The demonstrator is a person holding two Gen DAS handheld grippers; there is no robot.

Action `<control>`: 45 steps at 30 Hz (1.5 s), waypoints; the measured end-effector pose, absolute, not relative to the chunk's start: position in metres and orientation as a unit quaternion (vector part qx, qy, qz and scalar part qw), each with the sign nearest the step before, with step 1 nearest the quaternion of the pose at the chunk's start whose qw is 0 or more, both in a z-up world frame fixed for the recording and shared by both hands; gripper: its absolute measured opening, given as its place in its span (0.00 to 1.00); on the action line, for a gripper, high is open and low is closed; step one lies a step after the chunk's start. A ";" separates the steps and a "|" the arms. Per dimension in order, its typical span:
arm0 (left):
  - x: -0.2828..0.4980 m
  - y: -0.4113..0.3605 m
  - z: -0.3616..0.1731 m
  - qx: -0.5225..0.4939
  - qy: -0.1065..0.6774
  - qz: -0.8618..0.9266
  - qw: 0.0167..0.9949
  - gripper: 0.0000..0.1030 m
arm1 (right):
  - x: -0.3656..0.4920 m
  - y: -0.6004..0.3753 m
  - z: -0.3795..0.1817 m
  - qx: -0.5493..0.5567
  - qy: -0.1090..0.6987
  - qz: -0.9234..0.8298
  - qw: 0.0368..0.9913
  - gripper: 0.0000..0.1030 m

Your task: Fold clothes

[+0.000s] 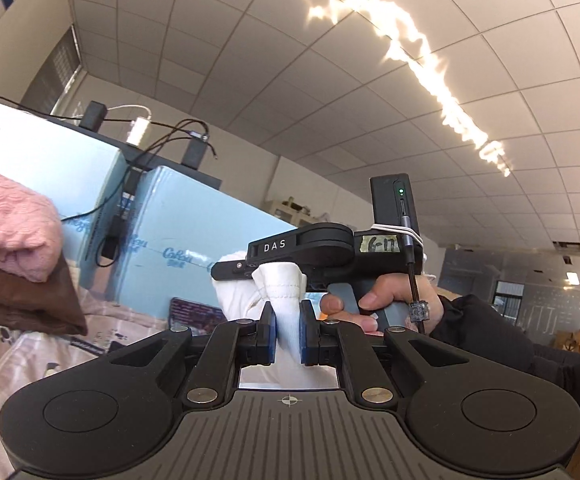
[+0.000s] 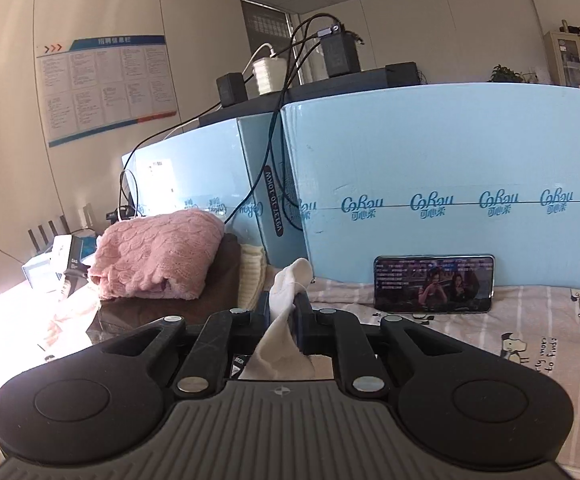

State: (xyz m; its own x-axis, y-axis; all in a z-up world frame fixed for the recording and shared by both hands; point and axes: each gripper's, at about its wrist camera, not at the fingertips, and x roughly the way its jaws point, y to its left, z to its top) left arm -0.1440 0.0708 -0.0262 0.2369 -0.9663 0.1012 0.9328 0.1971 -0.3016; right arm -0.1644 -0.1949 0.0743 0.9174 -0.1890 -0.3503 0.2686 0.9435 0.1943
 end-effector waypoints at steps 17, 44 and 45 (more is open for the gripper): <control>-0.085 0.105 -0.069 -0.163 0.201 -0.539 0.802 0.15 | -0.050 -0.150 0.012 0.101 0.265 -0.165 0.945 0.59; -0.067 0.109 -0.077 -0.217 0.243 -0.563 0.759 0.93 | -0.214 -0.227 0.020 0.194 0.208 -0.143 0.948 0.97; -0.066 0.110 -0.077 -0.220 0.245 -0.562 0.759 0.93 | -0.218 -0.237 0.017 0.204 0.207 -0.155 0.944 0.97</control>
